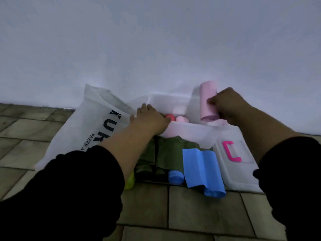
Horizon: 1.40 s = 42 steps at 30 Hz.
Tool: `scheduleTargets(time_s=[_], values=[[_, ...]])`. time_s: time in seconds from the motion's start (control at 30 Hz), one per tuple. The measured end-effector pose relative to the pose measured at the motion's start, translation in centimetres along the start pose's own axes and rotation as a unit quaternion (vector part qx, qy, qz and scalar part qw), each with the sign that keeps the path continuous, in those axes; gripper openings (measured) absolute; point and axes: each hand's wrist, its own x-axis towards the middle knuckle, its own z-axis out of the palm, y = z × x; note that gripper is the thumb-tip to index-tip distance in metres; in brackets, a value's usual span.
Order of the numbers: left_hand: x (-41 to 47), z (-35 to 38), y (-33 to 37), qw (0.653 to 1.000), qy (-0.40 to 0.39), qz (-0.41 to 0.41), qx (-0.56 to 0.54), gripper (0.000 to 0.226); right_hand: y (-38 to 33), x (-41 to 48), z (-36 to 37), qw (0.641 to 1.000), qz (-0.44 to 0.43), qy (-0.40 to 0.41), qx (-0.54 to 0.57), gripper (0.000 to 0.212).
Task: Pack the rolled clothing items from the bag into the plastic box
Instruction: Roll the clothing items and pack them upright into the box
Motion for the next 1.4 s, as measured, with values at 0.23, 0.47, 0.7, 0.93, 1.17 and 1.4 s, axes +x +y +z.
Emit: scheduleTargets(time_s=[0.23,0.47,0.7,0.93,1.17,1.4], values=[[0.7,1.5,-0.9,1.0,-0.01,0.01,-0.021,0.094,1.4,2.7,5.0,0.892,0.052,-0.154,-0.423,0.025],[0.6,1.5,-0.8,0.999,-0.007,0.01,-0.034,0.09,2.2,4.9,4.9,0.852,0.042,-0.19,-0.487,0.007],[0.7,1.6,-0.7,0.999,-0.012,-0.001,-0.038,0.089,2.9,5.1,4.7,0.862,0.04,-0.189,-0.469,0.015],[0.1,1.5,-1.1,1.0,0.011,0.02,0.004,0.088,3.5,-0.8,3.3,0.946,-0.202,0.136,-0.214,0.011],[-11.6,4.3,-3.0,0.962,0.155,0.224,-0.001,0.056,11.3,-9.0,0.2,0.937,-0.006,0.022,-0.348,0.015],[-18.3,10.3,-6.8,0.978,-0.085,0.145,0.123,0.073,12.5,-10.6,2.6,0.947,0.137,-0.03,-0.29,0.074]])
